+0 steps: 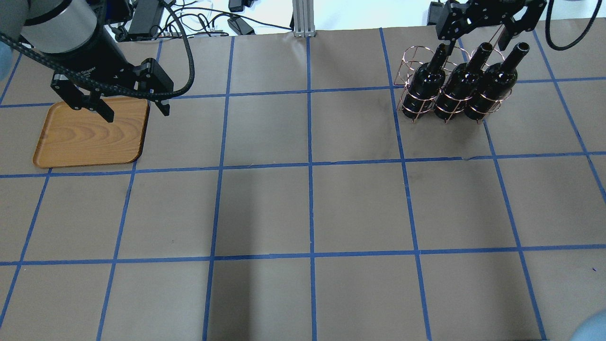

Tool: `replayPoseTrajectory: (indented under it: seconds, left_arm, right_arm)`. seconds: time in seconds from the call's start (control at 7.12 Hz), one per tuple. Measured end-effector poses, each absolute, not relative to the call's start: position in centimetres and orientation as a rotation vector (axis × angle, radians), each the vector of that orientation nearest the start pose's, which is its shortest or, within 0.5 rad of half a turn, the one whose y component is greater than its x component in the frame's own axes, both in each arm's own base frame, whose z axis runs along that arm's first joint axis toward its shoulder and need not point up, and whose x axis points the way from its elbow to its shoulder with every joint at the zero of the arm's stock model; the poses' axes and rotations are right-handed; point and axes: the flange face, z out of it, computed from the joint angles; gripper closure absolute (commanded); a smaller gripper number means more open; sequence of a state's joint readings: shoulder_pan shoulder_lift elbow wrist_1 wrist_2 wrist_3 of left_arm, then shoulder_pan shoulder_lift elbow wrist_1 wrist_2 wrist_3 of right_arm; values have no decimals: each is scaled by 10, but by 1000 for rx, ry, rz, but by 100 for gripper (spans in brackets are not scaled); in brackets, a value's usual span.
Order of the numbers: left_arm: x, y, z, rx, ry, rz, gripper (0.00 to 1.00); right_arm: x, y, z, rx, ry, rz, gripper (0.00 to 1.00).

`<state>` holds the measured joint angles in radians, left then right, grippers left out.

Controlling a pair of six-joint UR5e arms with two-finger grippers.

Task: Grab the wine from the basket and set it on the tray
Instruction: 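Close the right gripper on the neck of the nearest dark bottle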

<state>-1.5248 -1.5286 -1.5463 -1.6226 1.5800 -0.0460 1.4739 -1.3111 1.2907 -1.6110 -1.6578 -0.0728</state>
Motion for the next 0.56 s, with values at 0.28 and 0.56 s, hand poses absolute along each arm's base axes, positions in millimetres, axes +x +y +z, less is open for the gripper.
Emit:
replayPoseTrajectory:
  seconds: [0.28,0.56]
  left_arm:
    - [-110,-481,514,-145,3129,-21,0]
    - [-110,-481,514,-146,3129,-21,0]
  right_arm:
    - [27,-650,458,-6,3234,-105,2]
    - [14,-668,432,-38,3234,-106,8]
